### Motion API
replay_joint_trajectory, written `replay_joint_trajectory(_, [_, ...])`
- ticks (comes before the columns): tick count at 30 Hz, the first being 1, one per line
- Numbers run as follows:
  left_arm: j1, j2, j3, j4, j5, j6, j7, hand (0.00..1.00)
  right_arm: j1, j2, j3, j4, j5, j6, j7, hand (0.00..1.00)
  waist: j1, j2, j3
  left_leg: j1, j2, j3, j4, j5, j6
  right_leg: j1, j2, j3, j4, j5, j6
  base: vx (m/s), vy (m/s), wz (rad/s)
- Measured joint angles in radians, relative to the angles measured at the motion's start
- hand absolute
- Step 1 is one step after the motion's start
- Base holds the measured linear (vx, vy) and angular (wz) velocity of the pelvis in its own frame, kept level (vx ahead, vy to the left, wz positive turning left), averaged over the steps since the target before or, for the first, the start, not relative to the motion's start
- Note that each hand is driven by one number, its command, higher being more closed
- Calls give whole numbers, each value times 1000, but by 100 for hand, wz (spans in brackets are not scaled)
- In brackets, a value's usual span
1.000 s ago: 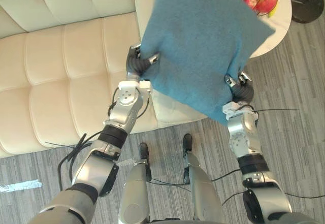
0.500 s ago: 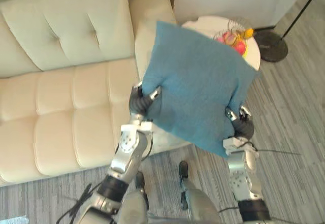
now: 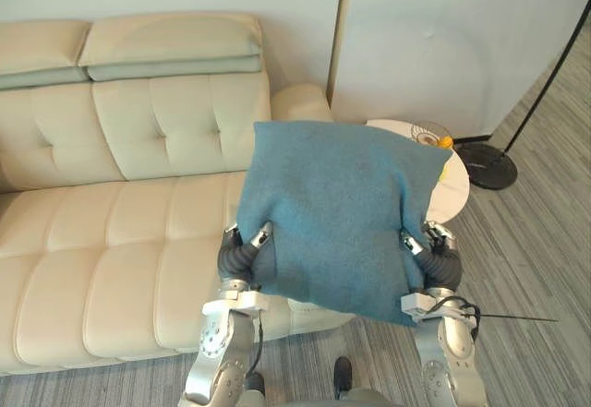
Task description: Pick up cushions and gather them together orderly.
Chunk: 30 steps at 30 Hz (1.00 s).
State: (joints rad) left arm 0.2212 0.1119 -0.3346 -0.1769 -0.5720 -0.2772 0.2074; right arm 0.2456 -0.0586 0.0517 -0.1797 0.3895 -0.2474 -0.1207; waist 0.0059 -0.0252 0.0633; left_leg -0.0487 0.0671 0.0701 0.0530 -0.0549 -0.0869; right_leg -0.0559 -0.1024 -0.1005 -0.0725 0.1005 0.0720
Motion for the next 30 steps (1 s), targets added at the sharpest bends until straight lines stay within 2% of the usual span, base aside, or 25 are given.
replay_joint_trajectory(4, [13,0,0,0,0,2,-12,100,3,-6,1,5,0,-1,-1,100,2,13,14,-62,-11,-111,67,0,0,12,-13,-108,65,-48,-7,-65,-8,83])
replay_joint_trajectory(7, [9,-2,5,-23,-4,-1,-15,100,-34,-36,13,-3,-9,-11,-21,100,38,35,29,-195,-21,-206,142,-1,-19,-87,-33,-215,218,-123,-21,-133,-39,110])
replay_joint_trajectory(8, [9,-6,10,-36,-11,-1,-15,100,-58,-39,13,-1,-27,-9,-35,100,44,44,34,-221,-11,-201,132,-20,-9,-102,-40,-258,231,-127,-25,-191,-25,131])
replay_joint_trajectory(9, [3,-14,16,-39,-20,-2,-15,100,-92,-36,10,-3,-40,-9,-51,100,44,43,33,-262,26,-100,130,-40,46,-112,-67,-322,221,-122,-33,-219,-5,131])
replay_joint_trajectory(10, [-2,-21,18,-39,-21,-2,-15,100,-118,-42,8,2,-41,-9,-56,100,52,40,35,-298,59,-30,182,-52,62,-130,-91,-354,229,-122,-43,-148,66,125])
replay_joint_trajectory(11, [-2,-27,22,-37,-35,-3,-15,100,-158,-45,8,10,-51,-8,-64,100,59,39,35,-342,105,73,300,-66,87,-144,-117,-381,243,-122,-43,-101,87,88])
replay_joint_trajectory(13, [-2,-31,21,-23,-52,-3,-16,100,-176,-49,7,23,-76,-9,-74,100,44,39,35,-319,173,195,431,-79,93,-110,-162,-432,229,-110,-25,-28,142,92])
replay_joint_trajectory(14, [-2,-38,21,-10,-60,-4,-31,100,-176,-58,3,38,-78,-11,-75,100,31,41,32,-269,227,280,446,-99,86,-71,-181,-469,201,-90,-4,31,194,103])
replay_joint_trajectory(16, [-7,-53,-2,16,-61,-11,-58,100,-176,-76,-23,50,-78,-12,-76,100,-3,77,-2,-206,293,423,382,-101,76,-46,-208,-536,168,-50,42,62,334,118])
replay_joint_trajectory(17, [-26,-67,-27,38,-70,-15,-72,100,-177,-85,-54,60,-77,-23,-76,100,-18,103,-19,-194,300,480,314,-85,-17,-47,-222,-574,159,-22,76,61,420,116])
replay_joint_trajectory(18, [-47,-61,-33,60,-79,-14,-83,100,-185,-77,-69,92,-77,-30,-77,100,-25,92,-22,-199,269,478,309,-64,-66,-43,-249,-589,143,4,76,33,370,99])
replay_joint_trajectory(19, [-62,-42,-34,101,-90,-15,-86,100,-197,-61,-79,151,-77,-17,-76,100,-19,55,-24,-216,230,466,324,-72,-47,-27,-271,-600,102,64,73,46,427,82])
replay_joint_trajectory(20, [-62,-20,-34,136,-101,-10,-86,100,-190,-35,-79,190,-77,-7,-75,100,-23,37,-29,-235,214,434,363,-93,-16,9,-276,-606,86,90,71,65,400,72])
replay_joint_trajectory(22, [-55,4,-29,179,-118,7,-86,100,-179,-5,-77,230,-76,13,-73,100,-18,24,-28,-255,200,385,424,-129,16,40,-303,-616,143,121,69,107,449,78])
replay_joint_trajectory(23, [-39,10,-23,186,-120,22,-87,100,-175,0,-77,251,-76,27,-63,100,-6,21,-27,-243,188,373,420,-152,12,25,-334,-597,227,134,54,110,443,58])
replay_joint_trajectory(24, [-27,12,-23,188,-120,26,-88,100,-171,0,-75,257,-76,33,-56,100,0,19,-25,-234,172,365,407,-157,16,0,-361,-560,291,150,33,117,430,51])
replay_joint_trajectory(25, [-5,12,-23,187,-119,32,-98,100,-159,-3,-74,266,-75,36,-44,100,-4,21,-13,-193,129,340,345,-163,26,-80,-401,-419,445,177,-56,122,336,67])
replay_joint_trajectory(26, [-1,18,-20,187,-119,33,-102,100,-150,0,-75,274,-74,39,-37,100,-20,30,2,-172,122,296,307,-170,41,-144,-341,-229,578,24,-35,185,295,107])
replay_joint_trajectory(27, [-2,23,-5,187,-118,31,-102,100,-141,17,-74,274,-73,40,-32,100,-42,25,23,-135,108,271,255,-164,63,-220,-170,-26,669,-174,11,212,177,103])
replay_joint_trajectory(28, [-3,25,-5,187,-116,30,-103,100,-143,20,-75,274,-72,39,-25,100,-47,8,25,-107,76,264,219,-162,67,-261,-92,16,646,-235,4,239,103,82])
replay_joint_trajectory(30, [-12,22,-10,186,-102,30,-103,100,-150,15,-80,266,-66,37,-19,100,-53,-11,32,-67,37,251,192,-174,66,-322,11,6,545,-251,-10,282,32,51])
